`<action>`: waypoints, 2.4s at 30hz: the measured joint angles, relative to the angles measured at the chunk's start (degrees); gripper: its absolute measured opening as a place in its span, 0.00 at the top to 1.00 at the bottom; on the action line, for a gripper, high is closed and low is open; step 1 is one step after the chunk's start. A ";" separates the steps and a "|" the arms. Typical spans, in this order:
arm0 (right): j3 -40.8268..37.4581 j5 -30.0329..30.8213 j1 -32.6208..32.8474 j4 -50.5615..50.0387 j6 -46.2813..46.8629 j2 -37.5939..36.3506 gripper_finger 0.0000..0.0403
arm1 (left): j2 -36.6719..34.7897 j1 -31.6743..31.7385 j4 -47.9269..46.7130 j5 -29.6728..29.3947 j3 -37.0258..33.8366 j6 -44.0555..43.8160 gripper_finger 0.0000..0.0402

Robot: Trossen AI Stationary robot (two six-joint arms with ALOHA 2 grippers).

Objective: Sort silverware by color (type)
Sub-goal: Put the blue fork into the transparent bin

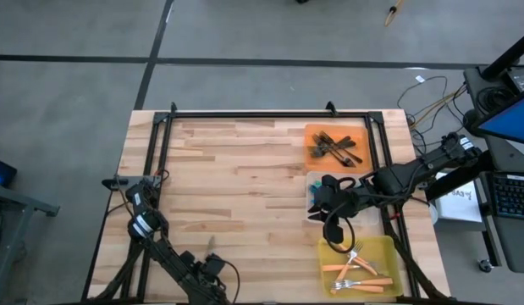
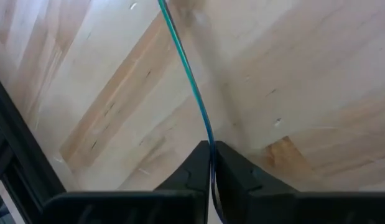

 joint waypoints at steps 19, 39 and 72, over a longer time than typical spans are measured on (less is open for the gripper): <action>-1.96 -0.46 5.94 5.27 4.06 0.54 0.79 | -0.33 -0.11 -5.54 -37.66 23.81 0.40 1.00; -20.56 4.51 12.19 69.09 -8.83 3.10 0.60 | 0.17 1.62 8.47 -80.18 31.40 13.94 1.00; -13.40 17.09 9.30 77.33 -16.77 13.09 0.62 | 1.55 3.62 18.99 -83.35 31.38 21.35 1.00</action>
